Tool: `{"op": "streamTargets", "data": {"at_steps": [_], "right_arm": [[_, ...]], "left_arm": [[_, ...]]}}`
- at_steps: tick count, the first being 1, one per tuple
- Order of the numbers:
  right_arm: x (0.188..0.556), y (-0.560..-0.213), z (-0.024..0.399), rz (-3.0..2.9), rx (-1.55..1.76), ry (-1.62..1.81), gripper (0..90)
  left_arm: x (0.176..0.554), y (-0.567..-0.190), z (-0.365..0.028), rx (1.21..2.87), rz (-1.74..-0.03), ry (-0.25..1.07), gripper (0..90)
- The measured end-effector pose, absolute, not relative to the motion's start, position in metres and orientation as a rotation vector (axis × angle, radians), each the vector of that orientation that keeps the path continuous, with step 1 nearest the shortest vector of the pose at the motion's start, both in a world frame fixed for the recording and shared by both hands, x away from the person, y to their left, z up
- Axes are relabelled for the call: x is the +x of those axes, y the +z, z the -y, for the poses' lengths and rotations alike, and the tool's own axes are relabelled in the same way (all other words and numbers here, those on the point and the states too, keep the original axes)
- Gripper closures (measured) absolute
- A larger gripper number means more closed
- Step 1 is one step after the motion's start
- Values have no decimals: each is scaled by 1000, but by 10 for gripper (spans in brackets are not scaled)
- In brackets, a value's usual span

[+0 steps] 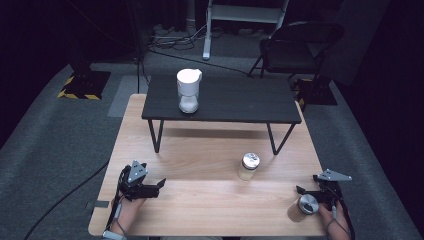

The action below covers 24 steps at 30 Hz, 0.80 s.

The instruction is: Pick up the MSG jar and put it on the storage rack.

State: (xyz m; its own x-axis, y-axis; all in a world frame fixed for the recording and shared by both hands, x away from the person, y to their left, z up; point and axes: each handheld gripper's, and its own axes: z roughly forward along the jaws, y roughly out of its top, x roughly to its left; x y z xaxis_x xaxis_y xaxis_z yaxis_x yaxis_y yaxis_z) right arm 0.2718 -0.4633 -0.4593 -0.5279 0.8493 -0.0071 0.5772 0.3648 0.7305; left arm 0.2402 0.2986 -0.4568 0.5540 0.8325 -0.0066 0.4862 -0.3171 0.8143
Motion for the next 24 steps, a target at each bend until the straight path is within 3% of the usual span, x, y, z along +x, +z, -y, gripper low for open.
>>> {"op": "streamTargets", "data": {"at_steps": [10, 24], "right_arm": [[272, -459, 463, -2248, 1245, 970, 74], [272, -459, 463, -2248, 1245, 970, 74]], "left_arm": [[253, -461, -291, 2094, -1167, 491, 91], [258, -459, -288, 2089, -1236, 477, 42]]}}
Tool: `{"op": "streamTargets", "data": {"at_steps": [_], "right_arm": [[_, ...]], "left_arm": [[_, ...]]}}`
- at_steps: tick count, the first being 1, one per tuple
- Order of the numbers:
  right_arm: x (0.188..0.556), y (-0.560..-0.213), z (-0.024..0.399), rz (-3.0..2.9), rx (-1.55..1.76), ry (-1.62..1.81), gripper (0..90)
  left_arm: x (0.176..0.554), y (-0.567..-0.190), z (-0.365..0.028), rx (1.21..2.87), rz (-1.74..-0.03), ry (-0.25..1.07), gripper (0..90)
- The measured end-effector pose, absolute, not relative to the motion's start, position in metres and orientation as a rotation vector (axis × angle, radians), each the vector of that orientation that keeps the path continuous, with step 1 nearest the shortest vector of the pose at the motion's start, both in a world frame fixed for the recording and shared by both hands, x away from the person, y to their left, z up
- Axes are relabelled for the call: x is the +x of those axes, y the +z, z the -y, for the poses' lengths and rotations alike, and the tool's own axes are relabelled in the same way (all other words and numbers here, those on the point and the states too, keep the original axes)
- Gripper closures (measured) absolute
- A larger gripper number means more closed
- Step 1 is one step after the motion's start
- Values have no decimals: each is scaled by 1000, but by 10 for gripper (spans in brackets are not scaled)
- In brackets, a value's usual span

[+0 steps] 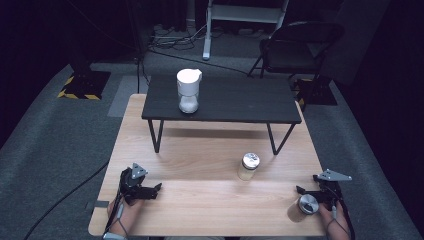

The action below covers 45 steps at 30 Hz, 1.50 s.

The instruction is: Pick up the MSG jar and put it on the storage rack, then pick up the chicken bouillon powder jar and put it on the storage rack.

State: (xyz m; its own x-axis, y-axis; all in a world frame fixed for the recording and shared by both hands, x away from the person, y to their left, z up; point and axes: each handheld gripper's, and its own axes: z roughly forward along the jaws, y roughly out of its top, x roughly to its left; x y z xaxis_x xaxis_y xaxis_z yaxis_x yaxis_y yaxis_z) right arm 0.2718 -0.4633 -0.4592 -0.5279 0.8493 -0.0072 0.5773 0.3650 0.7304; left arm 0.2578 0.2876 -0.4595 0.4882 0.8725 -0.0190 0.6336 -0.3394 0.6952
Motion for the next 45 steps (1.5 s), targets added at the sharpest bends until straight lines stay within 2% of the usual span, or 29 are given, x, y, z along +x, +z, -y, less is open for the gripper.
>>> {"op": "streamTargets", "data": {"at_steps": [26, 37, 45], "right_arm": [[266, -459, 472, -2183, 1294, 1038, 71], [245, -432, 478, -2059, 1280, 1160, 70], [225, -406, 468, -1983, 1241, 1227, 70]], "left_arm": [[258, -460, -288, 2088, -1238, 475, 38], [257, -459, -289, 2096, -1231, 472, 27], [257, -459, -289, 2096, -1231, 472, 27]]}}
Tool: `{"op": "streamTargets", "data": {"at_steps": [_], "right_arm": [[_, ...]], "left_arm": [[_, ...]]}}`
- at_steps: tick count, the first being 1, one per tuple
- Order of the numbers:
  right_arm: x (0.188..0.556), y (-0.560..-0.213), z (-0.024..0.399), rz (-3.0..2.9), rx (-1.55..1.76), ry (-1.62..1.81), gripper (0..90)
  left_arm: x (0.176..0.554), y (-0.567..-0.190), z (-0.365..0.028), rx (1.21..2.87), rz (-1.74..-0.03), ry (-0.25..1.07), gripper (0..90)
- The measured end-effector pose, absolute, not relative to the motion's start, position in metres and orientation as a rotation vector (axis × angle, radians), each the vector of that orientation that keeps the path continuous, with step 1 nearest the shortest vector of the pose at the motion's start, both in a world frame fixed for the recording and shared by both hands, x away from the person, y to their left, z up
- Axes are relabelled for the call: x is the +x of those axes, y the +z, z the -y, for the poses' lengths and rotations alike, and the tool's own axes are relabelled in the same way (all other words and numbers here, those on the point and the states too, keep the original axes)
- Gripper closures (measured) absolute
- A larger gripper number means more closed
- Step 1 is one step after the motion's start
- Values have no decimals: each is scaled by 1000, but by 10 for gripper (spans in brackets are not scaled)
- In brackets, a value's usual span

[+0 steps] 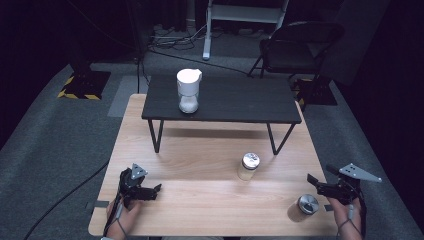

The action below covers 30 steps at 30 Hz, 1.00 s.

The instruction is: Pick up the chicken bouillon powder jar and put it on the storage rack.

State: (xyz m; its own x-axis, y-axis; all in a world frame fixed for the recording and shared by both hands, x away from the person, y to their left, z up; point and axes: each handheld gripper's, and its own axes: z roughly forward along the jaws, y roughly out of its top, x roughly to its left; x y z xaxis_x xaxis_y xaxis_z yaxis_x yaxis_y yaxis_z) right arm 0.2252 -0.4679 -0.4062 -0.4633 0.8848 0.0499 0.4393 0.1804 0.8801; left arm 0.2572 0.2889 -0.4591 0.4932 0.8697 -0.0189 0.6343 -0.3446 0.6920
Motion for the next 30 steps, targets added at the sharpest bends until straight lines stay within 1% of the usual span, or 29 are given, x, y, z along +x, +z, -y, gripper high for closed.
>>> {"op": "streamTargets", "data": {"at_steps": [7, 14, 30], "right_arm": [[213, -381, 449, -1952, 1215, 1255, 61], [200, -365, 432, -1893, 1182, 1261, 60], [198, -340, 387, -1924, 1093, 1293, 59]], "left_arm": [[257, -459, -289, 2096, -1232, 471, 25], [257, -459, -289, 2096, -1229, 475, 25], [257, -459, -289, 2093, -1233, 475, 24]]}}
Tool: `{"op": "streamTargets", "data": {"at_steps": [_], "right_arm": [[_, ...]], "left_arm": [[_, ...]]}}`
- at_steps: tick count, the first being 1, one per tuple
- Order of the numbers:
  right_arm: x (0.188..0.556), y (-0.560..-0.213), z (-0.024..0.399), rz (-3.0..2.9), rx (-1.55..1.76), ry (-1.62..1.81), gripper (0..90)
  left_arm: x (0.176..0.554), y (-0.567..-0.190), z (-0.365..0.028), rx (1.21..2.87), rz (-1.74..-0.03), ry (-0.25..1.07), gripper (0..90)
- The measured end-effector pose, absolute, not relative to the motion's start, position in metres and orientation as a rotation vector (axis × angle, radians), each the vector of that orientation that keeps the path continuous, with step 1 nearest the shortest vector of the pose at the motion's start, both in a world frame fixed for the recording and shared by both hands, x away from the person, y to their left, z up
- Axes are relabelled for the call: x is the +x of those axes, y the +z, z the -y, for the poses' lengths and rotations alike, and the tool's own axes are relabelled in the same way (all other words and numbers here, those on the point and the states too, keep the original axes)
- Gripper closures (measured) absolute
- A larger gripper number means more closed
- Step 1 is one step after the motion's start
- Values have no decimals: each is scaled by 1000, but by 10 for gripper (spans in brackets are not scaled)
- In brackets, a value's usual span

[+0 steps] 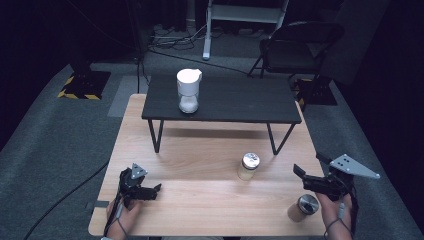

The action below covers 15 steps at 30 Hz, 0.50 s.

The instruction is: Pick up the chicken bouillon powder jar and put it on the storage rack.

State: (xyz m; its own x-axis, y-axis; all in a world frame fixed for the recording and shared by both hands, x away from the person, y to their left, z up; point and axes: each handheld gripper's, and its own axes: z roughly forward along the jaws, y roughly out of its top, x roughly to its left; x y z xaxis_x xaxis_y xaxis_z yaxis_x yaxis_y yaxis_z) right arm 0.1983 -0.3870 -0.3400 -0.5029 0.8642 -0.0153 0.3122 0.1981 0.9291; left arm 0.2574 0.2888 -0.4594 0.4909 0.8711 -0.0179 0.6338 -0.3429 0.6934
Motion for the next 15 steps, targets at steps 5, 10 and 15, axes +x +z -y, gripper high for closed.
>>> {"op": "streamTargets", "data": {"at_steps": [5, 10, 15], "right_arm": [[203, -336, 371, -1943, 1075, 1305, 59], [206, -330, 351, -1968, 1037, 1309, 59], [210, -328, 332, -1985, 995, 1308, 59]], "left_arm": [[257, -459, -289, 2093, -1233, 475, 24], [257, -459, -289, 2093, -1234, 475, 24], [258, -460, -289, 2095, -1230, 478, 22]]}}
